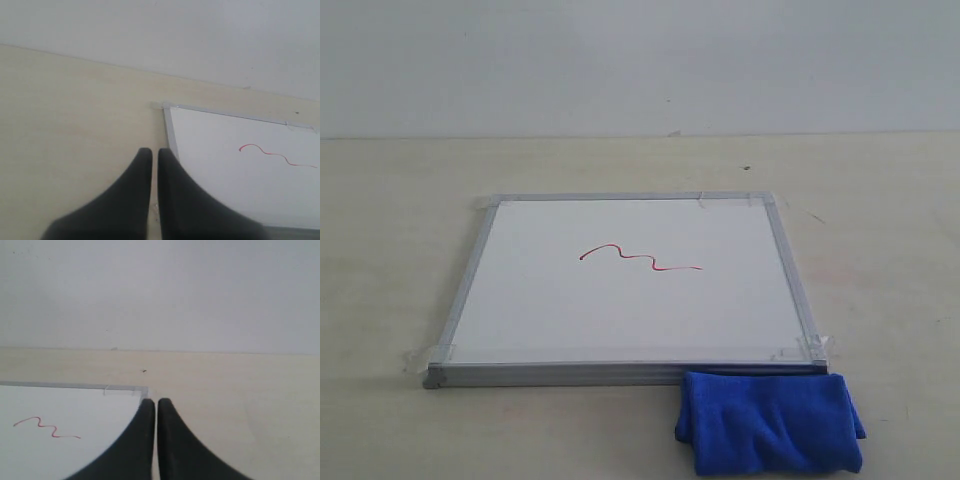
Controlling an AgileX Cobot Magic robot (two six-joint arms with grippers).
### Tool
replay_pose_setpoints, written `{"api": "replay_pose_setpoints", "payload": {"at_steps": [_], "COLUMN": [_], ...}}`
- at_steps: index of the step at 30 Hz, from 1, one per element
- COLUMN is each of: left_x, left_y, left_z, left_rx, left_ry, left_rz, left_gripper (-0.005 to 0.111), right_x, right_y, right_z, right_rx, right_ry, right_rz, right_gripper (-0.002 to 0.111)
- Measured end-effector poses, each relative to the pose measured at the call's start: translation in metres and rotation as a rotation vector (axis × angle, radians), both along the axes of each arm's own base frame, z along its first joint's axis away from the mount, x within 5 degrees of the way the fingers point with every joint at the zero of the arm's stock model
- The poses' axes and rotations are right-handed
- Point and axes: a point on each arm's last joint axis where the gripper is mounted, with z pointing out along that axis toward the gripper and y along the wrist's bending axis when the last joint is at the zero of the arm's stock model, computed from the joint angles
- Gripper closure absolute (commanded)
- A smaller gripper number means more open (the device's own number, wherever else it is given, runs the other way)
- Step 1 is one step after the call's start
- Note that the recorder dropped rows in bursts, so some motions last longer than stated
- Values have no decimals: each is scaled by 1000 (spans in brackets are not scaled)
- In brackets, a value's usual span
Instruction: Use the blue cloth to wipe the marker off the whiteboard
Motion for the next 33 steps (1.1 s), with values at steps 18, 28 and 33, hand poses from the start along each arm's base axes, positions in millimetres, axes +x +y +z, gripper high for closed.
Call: {"api": "replay_pose_setpoints", "payload": {"at_steps": [18, 28, 33], "left_x": [0, 0, 0], "left_y": [0, 0, 0], "left_z": [0, 0, 0], "left_rx": [0, 0, 0], "left_ry": [0, 0, 0], "left_rz": [0, 0, 0], "left_gripper": [102, 102, 102], "right_x": [22, 75, 98], "right_y": [4, 43, 63], "right_z": [7, 7, -1], "right_rx": [114, -28, -76], "right_ry": [-13, 388, 551], "right_rz": [27, 386, 513], "right_gripper": [109, 109, 109]}}
